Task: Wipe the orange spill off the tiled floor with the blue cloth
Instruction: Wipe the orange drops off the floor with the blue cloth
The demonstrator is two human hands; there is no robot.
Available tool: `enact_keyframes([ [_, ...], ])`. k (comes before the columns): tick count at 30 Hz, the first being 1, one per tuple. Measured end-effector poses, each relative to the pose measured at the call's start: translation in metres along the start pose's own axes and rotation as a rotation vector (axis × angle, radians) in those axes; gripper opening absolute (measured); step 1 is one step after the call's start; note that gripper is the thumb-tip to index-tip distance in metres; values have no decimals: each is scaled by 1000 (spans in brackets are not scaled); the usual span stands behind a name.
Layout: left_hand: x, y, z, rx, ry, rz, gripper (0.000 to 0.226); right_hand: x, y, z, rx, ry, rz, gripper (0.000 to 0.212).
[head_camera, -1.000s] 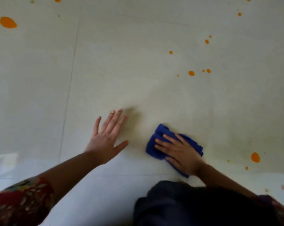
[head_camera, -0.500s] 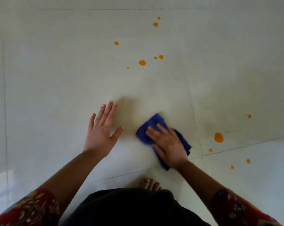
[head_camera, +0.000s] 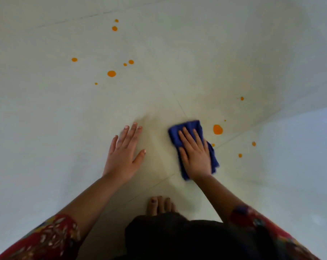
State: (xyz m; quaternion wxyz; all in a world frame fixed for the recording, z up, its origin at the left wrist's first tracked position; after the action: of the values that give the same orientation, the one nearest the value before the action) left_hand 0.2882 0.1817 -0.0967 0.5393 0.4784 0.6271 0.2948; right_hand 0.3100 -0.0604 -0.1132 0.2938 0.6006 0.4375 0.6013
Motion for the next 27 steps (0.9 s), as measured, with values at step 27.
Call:
enact_keyframes([
  [27,-27,-34,13,-15,-180,375,90,-55,25,-72,-113,-342,27,52],
])
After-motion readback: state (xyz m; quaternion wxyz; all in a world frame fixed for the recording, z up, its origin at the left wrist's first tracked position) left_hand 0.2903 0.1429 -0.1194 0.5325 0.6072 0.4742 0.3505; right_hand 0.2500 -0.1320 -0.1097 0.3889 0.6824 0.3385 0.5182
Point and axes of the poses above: each hand's wrist, its own z-axis towards the middle knuckle, its own y-axis out of the back of the hand, x = y × z, the point moved 3 cm from there along z, towards the middle knuckle, and after that the axes turned 9 degrees about z, right-handed, at the moved point
